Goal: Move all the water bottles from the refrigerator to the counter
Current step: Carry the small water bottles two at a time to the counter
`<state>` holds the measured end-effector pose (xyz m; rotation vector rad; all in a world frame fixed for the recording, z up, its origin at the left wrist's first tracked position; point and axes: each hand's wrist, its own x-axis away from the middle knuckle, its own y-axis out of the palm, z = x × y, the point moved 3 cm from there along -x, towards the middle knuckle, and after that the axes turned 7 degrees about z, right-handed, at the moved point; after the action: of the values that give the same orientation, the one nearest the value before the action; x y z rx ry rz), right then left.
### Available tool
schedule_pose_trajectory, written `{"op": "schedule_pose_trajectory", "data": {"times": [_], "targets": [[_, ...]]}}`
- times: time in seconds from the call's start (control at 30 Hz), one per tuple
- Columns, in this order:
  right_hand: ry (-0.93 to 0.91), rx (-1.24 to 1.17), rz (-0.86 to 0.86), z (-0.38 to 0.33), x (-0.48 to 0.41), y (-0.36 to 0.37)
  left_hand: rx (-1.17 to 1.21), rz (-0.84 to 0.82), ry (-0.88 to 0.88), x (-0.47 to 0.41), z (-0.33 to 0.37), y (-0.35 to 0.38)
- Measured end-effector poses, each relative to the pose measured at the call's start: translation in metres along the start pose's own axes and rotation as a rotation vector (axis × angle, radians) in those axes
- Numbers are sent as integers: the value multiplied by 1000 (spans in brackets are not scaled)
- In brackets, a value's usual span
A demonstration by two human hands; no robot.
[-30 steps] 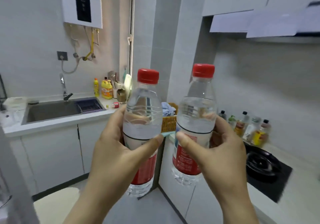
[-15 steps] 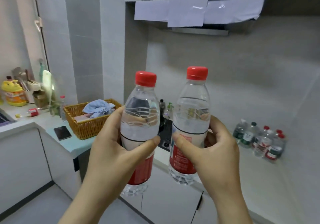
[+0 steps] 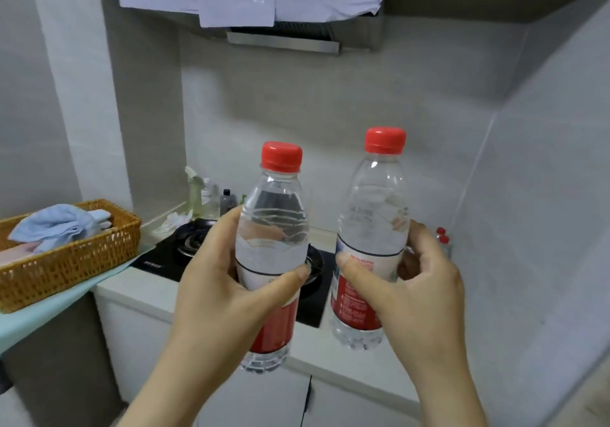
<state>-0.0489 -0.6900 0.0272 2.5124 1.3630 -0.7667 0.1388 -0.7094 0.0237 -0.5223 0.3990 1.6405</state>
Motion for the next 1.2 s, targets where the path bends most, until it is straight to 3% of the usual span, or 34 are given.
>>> {"op": "schedule_pose_trajectory", "data": {"times": [0.7,1.2], "targets": [[88,206,342,80,-104,-6,143,-301,-34,-127,-89,115],[126,188,288,152,-200,-34,132,-321,-74,-183,-133,222]]}}
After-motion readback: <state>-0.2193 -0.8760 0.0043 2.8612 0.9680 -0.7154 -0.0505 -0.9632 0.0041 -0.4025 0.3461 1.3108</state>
